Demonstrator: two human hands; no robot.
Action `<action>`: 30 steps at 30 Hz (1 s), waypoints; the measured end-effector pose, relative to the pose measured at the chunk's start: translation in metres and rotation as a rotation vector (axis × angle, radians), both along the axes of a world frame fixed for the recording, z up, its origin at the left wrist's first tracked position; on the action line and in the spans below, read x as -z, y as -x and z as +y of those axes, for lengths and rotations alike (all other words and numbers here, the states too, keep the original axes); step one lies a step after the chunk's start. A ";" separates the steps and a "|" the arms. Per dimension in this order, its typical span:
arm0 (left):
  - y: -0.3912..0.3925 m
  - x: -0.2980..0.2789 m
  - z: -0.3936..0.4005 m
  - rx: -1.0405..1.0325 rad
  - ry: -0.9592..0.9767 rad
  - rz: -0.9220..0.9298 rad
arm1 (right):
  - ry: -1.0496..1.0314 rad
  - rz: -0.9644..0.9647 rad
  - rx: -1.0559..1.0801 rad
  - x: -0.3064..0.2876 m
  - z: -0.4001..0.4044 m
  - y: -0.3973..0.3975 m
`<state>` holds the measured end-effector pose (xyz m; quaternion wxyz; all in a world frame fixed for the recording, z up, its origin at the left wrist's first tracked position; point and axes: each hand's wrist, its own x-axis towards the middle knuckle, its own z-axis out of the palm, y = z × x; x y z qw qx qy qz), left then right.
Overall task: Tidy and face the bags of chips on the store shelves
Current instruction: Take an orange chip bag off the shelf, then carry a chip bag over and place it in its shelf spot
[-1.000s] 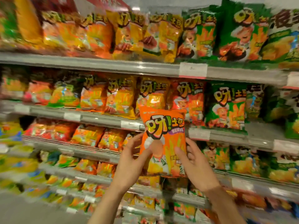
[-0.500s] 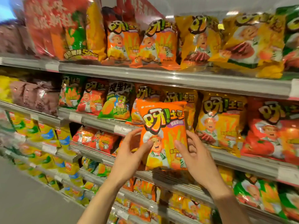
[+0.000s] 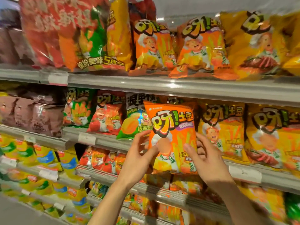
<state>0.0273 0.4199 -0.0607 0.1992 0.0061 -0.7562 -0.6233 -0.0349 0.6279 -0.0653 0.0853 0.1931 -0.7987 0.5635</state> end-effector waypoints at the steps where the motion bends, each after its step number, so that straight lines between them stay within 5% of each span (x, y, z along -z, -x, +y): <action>1: 0.003 0.000 -0.010 0.030 0.006 -0.001 | 0.013 -0.007 0.020 0.000 -0.008 -0.004; 12: 0.011 0.024 -0.090 0.290 -0.072 0.021 | -0.025 -0.117 0.247 0.018 -0.095 -0.053; 23: 0.009 0.006 -0.138 0.082 -0.032 0.092 | -0.057 -0.048 0.093 -0.008 -0.148 -0.040; 30: 0.016 -0.006 -0.184 -0.070 -0.020 0.090 | -0.288 0.110 0.319 -0.036 -0.174 0.024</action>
